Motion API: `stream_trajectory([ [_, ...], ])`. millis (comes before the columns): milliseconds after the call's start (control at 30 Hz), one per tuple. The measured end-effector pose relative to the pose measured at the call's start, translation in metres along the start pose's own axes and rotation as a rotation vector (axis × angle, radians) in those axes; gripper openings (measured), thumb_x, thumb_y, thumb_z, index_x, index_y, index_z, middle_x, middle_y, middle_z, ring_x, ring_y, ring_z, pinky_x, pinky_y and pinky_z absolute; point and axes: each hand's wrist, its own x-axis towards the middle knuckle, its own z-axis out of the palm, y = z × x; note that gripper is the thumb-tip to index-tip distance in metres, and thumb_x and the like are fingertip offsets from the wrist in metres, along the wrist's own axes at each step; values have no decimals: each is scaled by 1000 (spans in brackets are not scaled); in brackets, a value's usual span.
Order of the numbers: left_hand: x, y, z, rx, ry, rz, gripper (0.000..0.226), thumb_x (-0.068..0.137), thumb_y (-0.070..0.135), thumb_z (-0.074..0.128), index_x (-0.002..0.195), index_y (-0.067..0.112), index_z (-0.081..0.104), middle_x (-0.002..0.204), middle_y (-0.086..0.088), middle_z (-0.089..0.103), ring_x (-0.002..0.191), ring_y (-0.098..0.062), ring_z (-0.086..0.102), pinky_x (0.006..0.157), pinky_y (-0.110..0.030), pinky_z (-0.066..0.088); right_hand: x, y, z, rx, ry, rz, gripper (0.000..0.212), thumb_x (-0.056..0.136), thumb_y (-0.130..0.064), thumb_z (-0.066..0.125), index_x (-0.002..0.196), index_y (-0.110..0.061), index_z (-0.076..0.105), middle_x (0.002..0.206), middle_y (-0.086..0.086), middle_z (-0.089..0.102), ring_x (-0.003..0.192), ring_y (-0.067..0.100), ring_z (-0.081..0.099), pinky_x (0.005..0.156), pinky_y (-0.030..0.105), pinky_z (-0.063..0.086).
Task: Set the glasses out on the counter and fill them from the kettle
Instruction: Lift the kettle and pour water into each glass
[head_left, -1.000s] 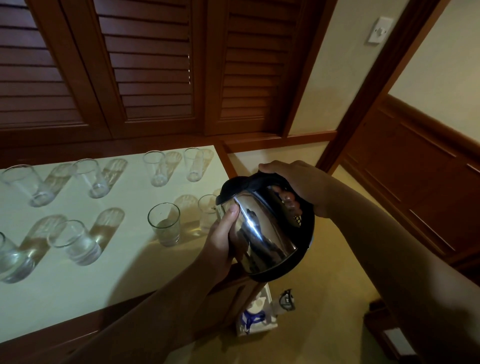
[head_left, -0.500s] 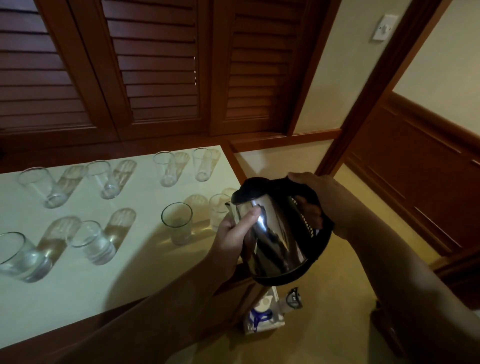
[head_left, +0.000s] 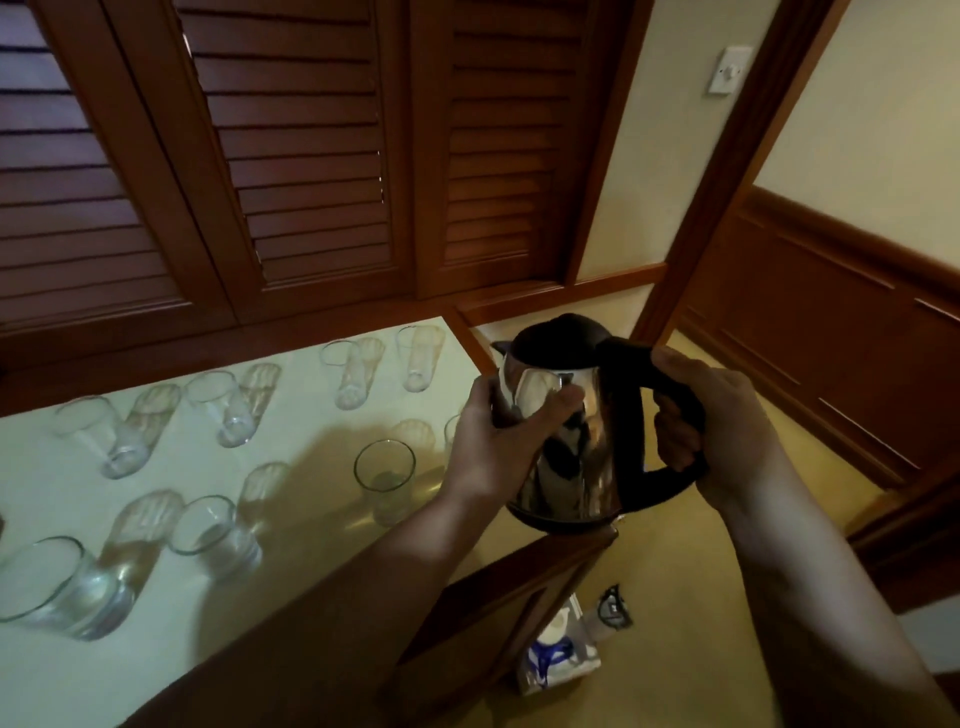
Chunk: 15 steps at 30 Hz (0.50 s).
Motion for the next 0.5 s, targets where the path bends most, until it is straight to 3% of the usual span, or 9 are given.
stream_trajectory([
  [133, 24, 10, -5, -17, 5, 27, 76, 58, 62, 88, 122, 28, 63, 117, 3, 79, 107, -17, 78, 97, -48, 63, 19, -8, 13, -22, 10, -78, 51, 85, -51, 75, 54, -16, 54, 43, -1, 39, 34, 18, 32, 41, 25, 29],
  [267, 49, 20, -5, -17, 19, 24, 78, 65, 50, 94, 129, 22, 59, 118, 2, 77, 109, -18, 76, 97, -45, 63, 50, -10, 19, -83, 8, -148, 55, 101, -34, 64, 50, -17, 56, 41, 0, 43, 33, 17, 36, 43, 24, 36],
  [433, 79, 16, 1, -55, 89, 22, 81, 68, 41, 98, 134, 19, 56, 118, 3, 76, 111, -17, 75, 97, -43, 63, 98, -11, 15, -135, -17, -146, 50, 101, -33, 64, 59, -8, 56, 42, 1, 45, 32, 19, 38, 41, 23, 39],
  [500, 86, 13, 4, -74, 121, 6, 80, 70, 43, 94, 137, 21, 56, 120, 6, 75, 111, -14, 74, 99, -42, 62, 116, -12, 14, -149, -64, -144, 49, 102, -32, 62, 57, -12, 60, 41, 0, 46, 32, 17, 39, 41, 23, 40],
])
